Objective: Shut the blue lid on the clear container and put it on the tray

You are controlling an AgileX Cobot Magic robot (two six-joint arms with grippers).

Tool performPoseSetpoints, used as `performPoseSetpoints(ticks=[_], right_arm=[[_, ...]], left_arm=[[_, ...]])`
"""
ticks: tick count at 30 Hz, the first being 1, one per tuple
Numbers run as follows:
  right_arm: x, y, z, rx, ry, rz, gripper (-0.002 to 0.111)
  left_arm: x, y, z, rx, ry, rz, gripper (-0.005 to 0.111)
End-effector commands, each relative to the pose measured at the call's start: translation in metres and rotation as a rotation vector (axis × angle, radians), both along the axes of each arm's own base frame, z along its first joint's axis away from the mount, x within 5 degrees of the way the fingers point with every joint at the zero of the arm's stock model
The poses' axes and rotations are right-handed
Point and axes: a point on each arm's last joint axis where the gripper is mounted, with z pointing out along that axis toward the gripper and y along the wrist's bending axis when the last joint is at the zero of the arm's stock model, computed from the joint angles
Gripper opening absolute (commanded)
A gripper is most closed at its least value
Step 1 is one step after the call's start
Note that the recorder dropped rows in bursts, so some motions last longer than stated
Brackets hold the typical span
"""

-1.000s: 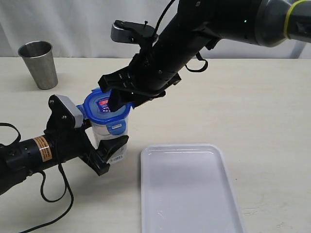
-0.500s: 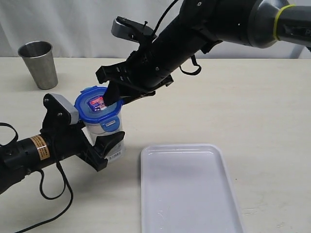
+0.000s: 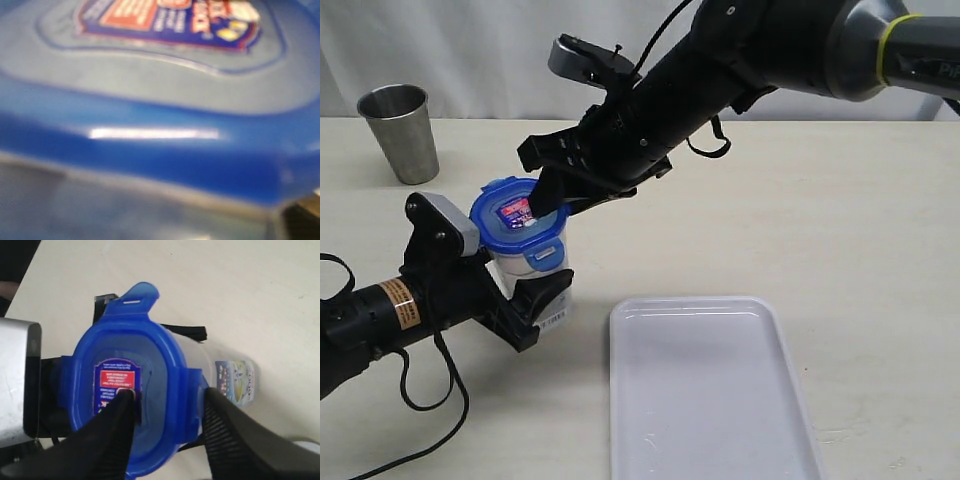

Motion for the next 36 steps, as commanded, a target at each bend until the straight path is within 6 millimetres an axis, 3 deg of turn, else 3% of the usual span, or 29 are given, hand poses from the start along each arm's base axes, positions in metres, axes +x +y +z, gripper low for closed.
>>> performPoseSetpoints(ticks=[1,7,16,22,29,30,32,36], right_arm=[[-0.020,0.002,-0.020,-0.179,0.006,0.154,0.047],[-0.020,-0.001,0.010,-0.129,-0.129,0.131,0.063],[-0.022,-0.007,0.057,-0.044,-0.358,0.109,0.063],[-0.026,-0.011,0.074,-0.028,-0.425,0.123,0.063],[-0.048,-0.017,0.090,-0.176,-0.626,0.454,0.058],[-0.060,-0.014,0.088,-0.263,-0.653,0.589,0.050],[-0.073,-0.006,0.081,-0.392,-0.695,0.713,0.048],[-0.091,0.017,0.066,-0.594,-0.904,0.811,0.048]], left_arm=[[0.000,-0.009,0.005,-0.005,-0.046,-0.067,0.000],[0.000,-0.009,0.003,0.009,-0.034,-0.065,0.000],[0.000,-0.008,0.002,0.026,-0.019,-0.064,0.000],[0.000,-0.008,0.001,0.031,-0.015,-0.063,0.000],[-0.001,-0.008,0.001,0.033,-0.017,-0.070,0.000],[-0.001,-0.008,0.001,0.034,-0.021,-0.071,0.000],[-0.001,-0.008,0.001,0.036,-0.030,-0.074,0.000],[-0.001,-0.008,0.001,0.042,-0.036,-0.076,0.000]])
